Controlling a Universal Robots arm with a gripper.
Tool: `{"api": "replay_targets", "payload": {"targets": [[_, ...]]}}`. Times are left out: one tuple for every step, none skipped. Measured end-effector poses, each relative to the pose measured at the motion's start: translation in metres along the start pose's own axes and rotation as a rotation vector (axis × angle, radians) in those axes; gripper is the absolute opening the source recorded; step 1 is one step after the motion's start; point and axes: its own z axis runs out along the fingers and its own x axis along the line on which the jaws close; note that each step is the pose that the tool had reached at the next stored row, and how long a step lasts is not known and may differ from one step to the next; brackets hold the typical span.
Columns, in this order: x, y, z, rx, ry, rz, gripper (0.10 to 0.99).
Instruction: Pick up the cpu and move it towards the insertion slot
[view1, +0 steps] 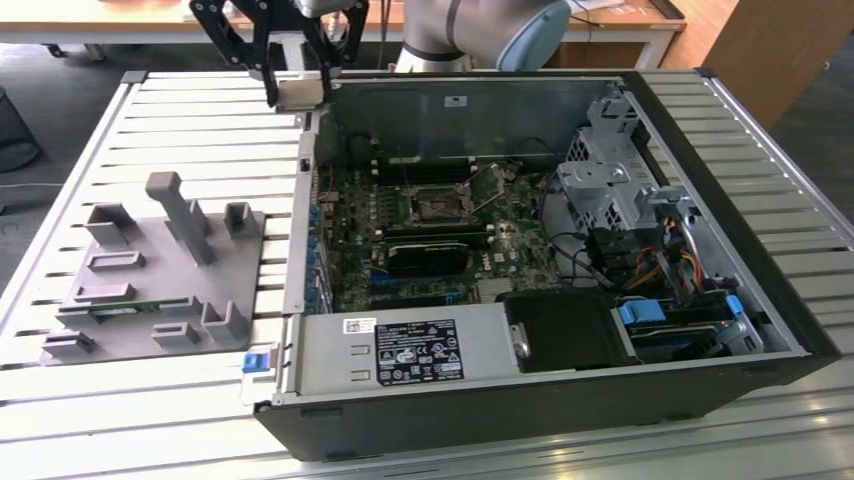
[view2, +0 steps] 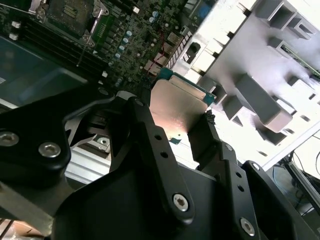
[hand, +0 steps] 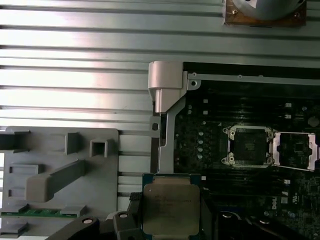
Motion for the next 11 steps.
{"api": "replay_targets", "payload": {"targets": [[-0.0016, 0.0, 0.0, 0.0, 0.0, 0.0, 0.545], [-0.0033, 0.0001, 0.0, 0.0, 0.0, 0.0, 0.545], [-0.005, 0.0001, 0.0, 0.0, 0.0, 0.0, 0.545], [-0.0067, 0.0002, 0.0, 0.0, 0.0, 0.0, 0.545], [-0.0083, 0.0002, 0.0001, 0.0, -0.0001, 0.0, 0.545], [-0.0099, 0.0003, 0.0001, 0.0, -0.0001, 0.0, 0.545], [-0.0114, 0.0004, 0.0001, 0.0, -0.0001, 0.0, 0.545], [-0.0129, 0.0004, 0.0, 0.0, 0.0, 0.0, 0.545], [-0.0146, 0.0005, 0.0, 0.0, 0.0, 0.0, 0.545], [-0.0165, 0.0007, 0.0001, 0.0, -0.0001, 0.0, 0.545], [-0.0183, 0.0009, 0.0001, 0.0, -0.0001, 0.0, 0.545]]}}
